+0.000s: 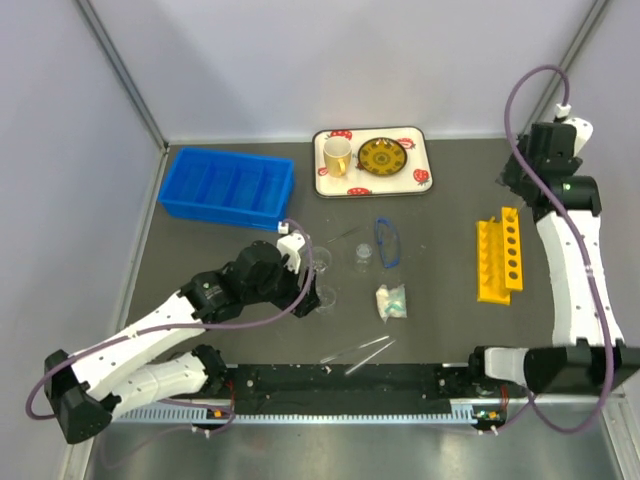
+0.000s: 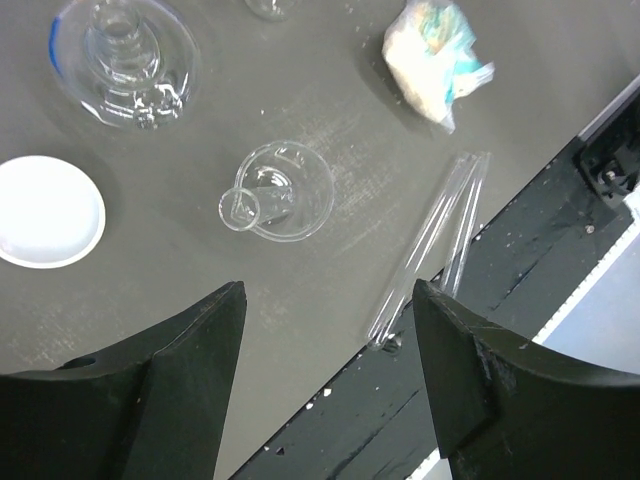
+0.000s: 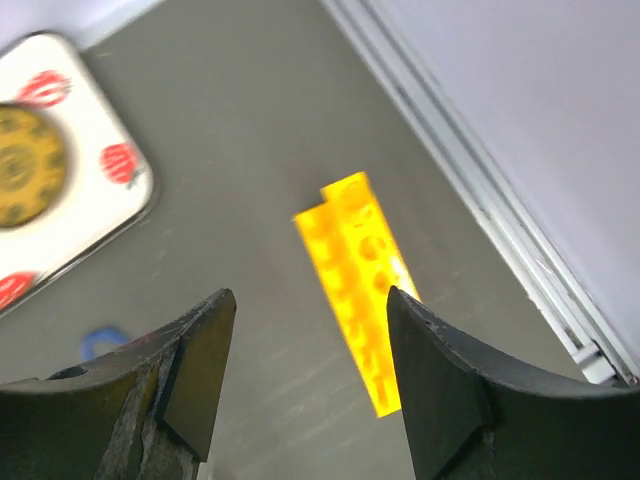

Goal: Organize the chemistry lab equipment

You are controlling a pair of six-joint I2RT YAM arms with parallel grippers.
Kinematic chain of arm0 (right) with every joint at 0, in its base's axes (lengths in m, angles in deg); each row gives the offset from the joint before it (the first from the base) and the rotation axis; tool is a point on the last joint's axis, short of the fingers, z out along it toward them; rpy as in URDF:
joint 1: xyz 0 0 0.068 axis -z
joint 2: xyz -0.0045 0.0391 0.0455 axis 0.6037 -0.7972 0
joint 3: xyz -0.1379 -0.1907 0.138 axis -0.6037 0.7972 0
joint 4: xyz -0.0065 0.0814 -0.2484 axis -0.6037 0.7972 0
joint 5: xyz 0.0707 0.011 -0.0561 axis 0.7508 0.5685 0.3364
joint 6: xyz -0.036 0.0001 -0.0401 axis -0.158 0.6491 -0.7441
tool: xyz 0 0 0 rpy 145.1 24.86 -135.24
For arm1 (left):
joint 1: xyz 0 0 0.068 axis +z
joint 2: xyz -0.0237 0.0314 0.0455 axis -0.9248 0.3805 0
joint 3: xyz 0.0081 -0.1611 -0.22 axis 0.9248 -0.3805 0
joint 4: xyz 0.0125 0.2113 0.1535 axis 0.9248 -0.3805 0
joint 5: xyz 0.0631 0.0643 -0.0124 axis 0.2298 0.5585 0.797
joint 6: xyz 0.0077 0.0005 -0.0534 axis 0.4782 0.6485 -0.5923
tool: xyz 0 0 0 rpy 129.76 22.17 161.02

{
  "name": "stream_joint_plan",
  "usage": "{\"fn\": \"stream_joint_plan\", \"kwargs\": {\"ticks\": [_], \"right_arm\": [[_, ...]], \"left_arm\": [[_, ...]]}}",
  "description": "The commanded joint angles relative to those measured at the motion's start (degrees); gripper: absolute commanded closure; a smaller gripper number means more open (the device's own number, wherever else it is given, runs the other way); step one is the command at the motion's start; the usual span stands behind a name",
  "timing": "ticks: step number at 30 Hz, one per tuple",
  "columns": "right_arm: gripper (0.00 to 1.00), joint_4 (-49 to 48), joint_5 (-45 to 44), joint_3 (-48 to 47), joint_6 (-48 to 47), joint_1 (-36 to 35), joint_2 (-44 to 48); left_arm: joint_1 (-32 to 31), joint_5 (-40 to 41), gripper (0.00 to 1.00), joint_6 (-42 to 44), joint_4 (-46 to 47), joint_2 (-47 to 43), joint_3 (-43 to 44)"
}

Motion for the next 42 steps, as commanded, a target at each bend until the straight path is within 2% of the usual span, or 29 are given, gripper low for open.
{"fn": "stream_joint_plan", "kwargs": {"ticks": [1, 2, 5, 8, 12, 15, 26, 39, 42], "right_arm": [[0.37, 5.7, 0.2, -4.1, -1.9, -9.6, 6.9], [0.36, 6.8, 0.3, -3.8, -1.9, -14.0, 7.6], [0.37, 7.6, 2.7, -0.7, -1.6, -21.1, 10.5], [0.37, 7.8, 5.8, 3.5, -1.4, -26.9, 13.3], [0.37, 7.2, 10.4, 9.7, -1.2, -32.0, 16.2], [0.36, 6.5, 13.7, 13.6, -1.3, -34.5, 18.5], [0.37, 4.8, 20.1, 22.3, -1.3, -36.3, 27.1], [0.37, 4.3, 22.0, 25.9, 0.2, -36.3, 30.9], [0.37, 4.1, 22.0, 26.1, 0.4, -36.3, 30.9]], "left_arm": [[-0.7, -0.7, 0.28, 0.1, 1.0, 4.7, 1.3], [-1.3, 0.7, 0.28, -0.8, 1.0, 5.5, 0.8], [-4.0, 4.6, 0.29, -3.6, 2.5, 8.0, -0.5], [-9.3, 9.3, 0.29, -6.0, 3.5, 11.3, -0.4], [-18.7, 16.2, 0.29, -7.6, 3.9, 16.1, 1.3], [-23.3, 17.4, 0.30, -7.1, 5.4, 19.5, 2.4], [-33.0, 22.3, 0.34, -5.5, 7.7, 28.8, 2.9], [-34.5, 25.5, 0.36, -5.6, 8.9, 34.8, 2.8], [-34.5, 25.1, 0.39, -4.8, 10.8, 35.8, 1.7]]}}
